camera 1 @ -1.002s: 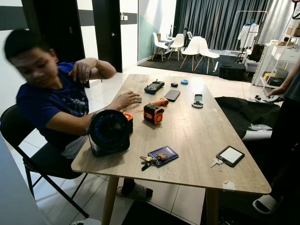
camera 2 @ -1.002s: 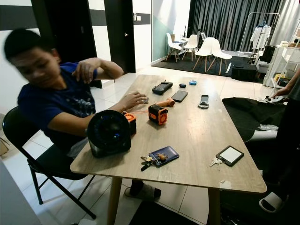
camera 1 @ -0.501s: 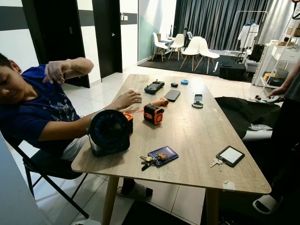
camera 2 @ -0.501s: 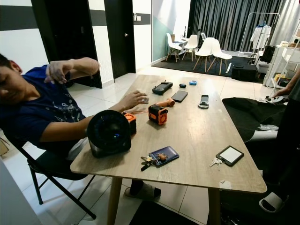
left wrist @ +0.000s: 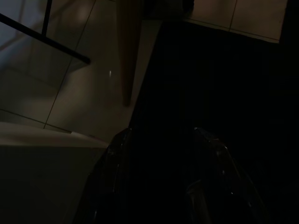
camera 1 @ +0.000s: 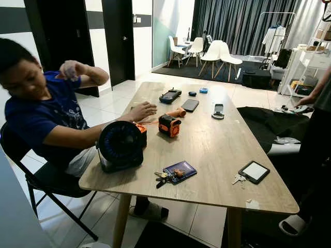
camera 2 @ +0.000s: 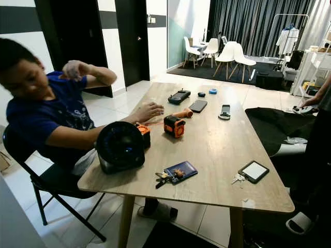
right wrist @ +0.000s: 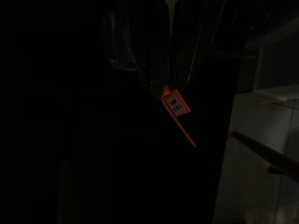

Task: Hang keys on a hook

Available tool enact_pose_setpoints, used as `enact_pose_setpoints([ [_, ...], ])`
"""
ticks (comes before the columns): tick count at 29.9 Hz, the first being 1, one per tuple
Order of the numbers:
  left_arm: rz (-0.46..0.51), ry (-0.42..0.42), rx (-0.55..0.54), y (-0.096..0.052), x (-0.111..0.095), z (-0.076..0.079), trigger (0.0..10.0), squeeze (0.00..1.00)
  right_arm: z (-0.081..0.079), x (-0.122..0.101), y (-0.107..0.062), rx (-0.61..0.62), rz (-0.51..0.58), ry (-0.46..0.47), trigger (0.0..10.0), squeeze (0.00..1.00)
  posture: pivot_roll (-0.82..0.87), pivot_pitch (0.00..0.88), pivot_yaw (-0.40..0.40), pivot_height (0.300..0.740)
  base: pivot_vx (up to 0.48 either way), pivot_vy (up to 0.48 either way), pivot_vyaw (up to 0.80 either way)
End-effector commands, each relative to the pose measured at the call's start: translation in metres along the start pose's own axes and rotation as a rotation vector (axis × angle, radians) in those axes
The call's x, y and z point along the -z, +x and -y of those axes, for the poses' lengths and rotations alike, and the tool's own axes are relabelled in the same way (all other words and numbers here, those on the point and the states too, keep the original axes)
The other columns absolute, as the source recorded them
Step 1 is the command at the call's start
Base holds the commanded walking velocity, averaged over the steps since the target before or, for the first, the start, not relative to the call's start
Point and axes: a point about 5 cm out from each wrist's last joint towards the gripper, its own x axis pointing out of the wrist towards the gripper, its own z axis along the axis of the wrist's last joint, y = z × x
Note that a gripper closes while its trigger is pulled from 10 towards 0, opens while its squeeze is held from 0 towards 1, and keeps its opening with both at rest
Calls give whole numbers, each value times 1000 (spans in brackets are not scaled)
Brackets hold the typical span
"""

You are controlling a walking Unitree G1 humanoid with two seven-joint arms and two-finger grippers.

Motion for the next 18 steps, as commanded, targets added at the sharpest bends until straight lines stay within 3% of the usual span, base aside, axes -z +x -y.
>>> enact_pose_setpoints([
  [1,0,-9,-1,-2,3,0,10000,0,-1,1,0,-5,-12,-1,10000,0,98,25,-12,740,-296,0,0],
  [18,4,1,3,-3,2,-2,10000,0,-3,4,0,-8,-15,6,10000,0,103,26,-8,740,-389,0,0],
])
